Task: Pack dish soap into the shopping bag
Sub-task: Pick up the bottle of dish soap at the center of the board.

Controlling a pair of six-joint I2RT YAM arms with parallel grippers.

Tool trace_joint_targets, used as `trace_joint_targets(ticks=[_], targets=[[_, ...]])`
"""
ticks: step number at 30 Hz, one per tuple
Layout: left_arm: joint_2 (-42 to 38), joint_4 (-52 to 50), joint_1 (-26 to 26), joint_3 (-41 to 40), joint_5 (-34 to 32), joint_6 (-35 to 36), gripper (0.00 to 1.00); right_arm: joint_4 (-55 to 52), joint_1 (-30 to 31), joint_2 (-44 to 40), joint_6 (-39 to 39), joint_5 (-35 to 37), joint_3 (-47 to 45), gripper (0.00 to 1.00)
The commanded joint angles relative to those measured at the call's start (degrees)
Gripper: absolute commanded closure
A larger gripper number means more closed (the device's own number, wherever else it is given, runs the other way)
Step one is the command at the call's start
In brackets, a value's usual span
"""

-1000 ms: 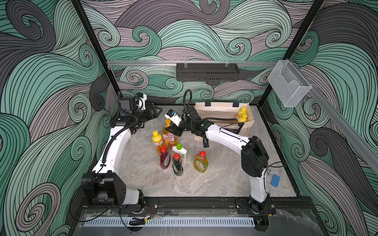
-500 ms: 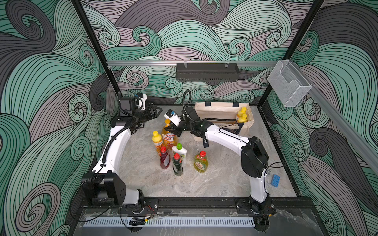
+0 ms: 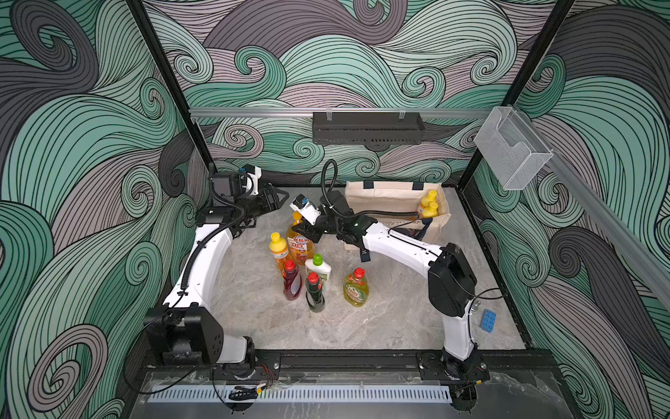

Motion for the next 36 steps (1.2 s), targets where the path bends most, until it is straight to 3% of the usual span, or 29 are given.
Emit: trace_joint_targets(ticks=[1,15,27,36], targets=[[-1.27,1.58,0.26,0.28,1.44,-0.56,0.33,0.99,-0.47,-3.25,-1.93,5.78,-0.56,1.0],[-1.01,2.35,0.01,0.07,2.23,-1.06,0.33,-1.58,-1.69,-6.51,-1.92,9.51,-0.05,1.0],[-0.63,2.7,-0.88,0.35,3.0,-0.92,0.33,-11.36,-2.81,-7.31,-3.41,11.96,7.62,1.0],[-0.44,2.81,-1.47,0.46,2.98,-0.87,0.33,-11.64,-3.34,-9.48,-3.34,13.44,8.63,1.0]])
